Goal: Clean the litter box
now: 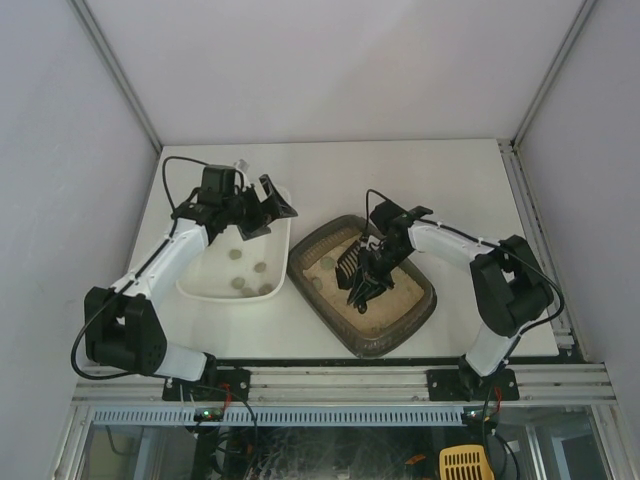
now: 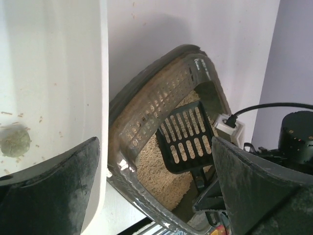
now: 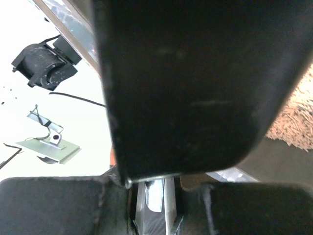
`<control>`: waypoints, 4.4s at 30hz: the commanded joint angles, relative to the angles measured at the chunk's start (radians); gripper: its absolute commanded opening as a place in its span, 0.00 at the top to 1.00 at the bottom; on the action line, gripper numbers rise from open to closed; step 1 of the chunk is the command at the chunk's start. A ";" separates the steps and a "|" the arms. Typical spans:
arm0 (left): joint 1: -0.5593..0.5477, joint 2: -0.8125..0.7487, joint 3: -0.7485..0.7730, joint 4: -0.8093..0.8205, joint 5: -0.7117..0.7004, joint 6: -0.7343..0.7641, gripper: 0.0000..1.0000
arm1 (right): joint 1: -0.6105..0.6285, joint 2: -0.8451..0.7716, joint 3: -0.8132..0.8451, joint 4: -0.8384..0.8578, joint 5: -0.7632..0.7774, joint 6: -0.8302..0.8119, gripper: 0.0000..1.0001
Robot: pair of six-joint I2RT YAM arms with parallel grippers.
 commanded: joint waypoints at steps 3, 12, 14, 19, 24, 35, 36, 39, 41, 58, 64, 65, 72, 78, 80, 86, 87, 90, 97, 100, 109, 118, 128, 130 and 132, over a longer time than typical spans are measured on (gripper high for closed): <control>0.006 -0.029 -0.057 0.026 -0.007 0.036 0.00 | 0.011 0.046 0.009 0.170 -0.105 0.073 1.00; 0.012 -0.040 -0.067 0.027 -0.019 0.065 0.00 | 0.042 0.103 -0.017 0.346 -0.168 0.149 1.00; 0.014 -0.042 -0.070 0.027 -0.021 0.066 0.00 | 0.046 0.111 -0.041 0.415 -0.194 0.186 1.00; 0.016 -0.050 -0.078 0.028 -0.027 0.073 0.00 | 0.049 0.102 -0.125 0.607 -0.243 0.280 1.00; 0.019 -0.053 -0.085 0.031 -0.027 0.073 0.00 | 0.040 0.050 -0.245 0.830 -0.273 0.388 1.00; 0.019 -0.054 -0.084 0.031 -0.024 0.072 0.00 | -0.006 -0.144 -0.313 0.618 -0.203 0.247 1.00; 0.019 -0.054 -0.084 0.032 -0.023 0.072 0.00 | -0.013 -0.166 -0.313 0.587 -0.195 0.229 1.00; 0.018 -0.051 -0.084 0.033 -0.022 0.072 0.00 | -0.037 -0.226 -0.313 0.483 -0.175 0.171 1.00; 0.019 -0.051 -0.083 0.034 -0.022 0.074 0.00 | -0.051 -0.260 -0.313 0.430 -0.165 0.141 1.00; 0.022 -0.176 0.306 -0.190 -0.207 0.269 0.00 | -0.021 -0.690 -0.582 0.564 0.034 0.089 1.00; 0.022 -0.193 0.511 -0.387 -0.232 0.250 0.00 | 0.064 -0.946 -0.716 0.778 0.125 0.091 1.00; 0.023 -0.205 0.519 -0.398 -0.233 0.254 0.00 | 0.083 -0.960 -0.719 0.780 0.130 0.079 1.00; 0.022 -0.275 0.323 -0.320 -0.367 0.311 0.00 | 0.132 -1.105 -0.787 0.885 0.224 0.102 1.00; 0.022 -0.298 0.251 -0.289 -0.361 0.311 0.00 | 0.220 -1.145 -0.742 0.816 0.323 0.017 1.00; 0.021 -0.300 0.249 -0.289 -0.356 0.312 0.00 | 0.199 -1.187 -0.764 0.847 0.352 0.042 1.00; 0.023 -0.310 0.232 -0.285 -0.350 0.312 0.00 | 0.212 -1.162 -0.754 0.822 0.328 0.040 1.00; 0.023 -0.311 0.230 -0.284 -0.349 0.313 0.00 | 0.188 -1.194 -0.766 0.833 0.322 0.063 1.00; 0.022 -0.317 0.228 -0.284 -0.346 0.313 0.00 | 0.134 -1.205 -0.778 0.846 0.309 0.084 1.00; 0.023 -0.318 0.227 -0.284 -0.350 0.313 0.00 | 0.035 -1.205 -0.799 0.894 0.200 0.141 1.00; 0.025 -0.315 0.229 -0.284 -0.350 0.313 0.00 | 0.092 -1.117 -0.761 0.846 0.177 0.106 1.00; 0.028 -0.310 0.228 -0.283 -0.341 0.311 0.00 | 0.048 -1.133 -0.805 0.983 0.077 0.241 1.00; 0.029 -0.311 0.223 -0.280 -0.339 0.310 0.00 | 0.011 -1.131 -0.807 0.973 0.084 0.245 1.00; 0.031 -0.312 0.216 -0.273 -0.330 0.306 0.00 | -0.051 -1.145 -0.833 1.026 0.045 0.292 1.00; 0.033 -0.312 0.219 -0.276 -0.330 0.307 0.00 | -0.041 -1.104 -0.820 0.991 0.042 0.256 1.00; 0.032 -0.312 0.219 -0.277 -0.331 0.307 0.00 | 0.078 -1.051 -0.769 0.920 0.086 0.196 1.00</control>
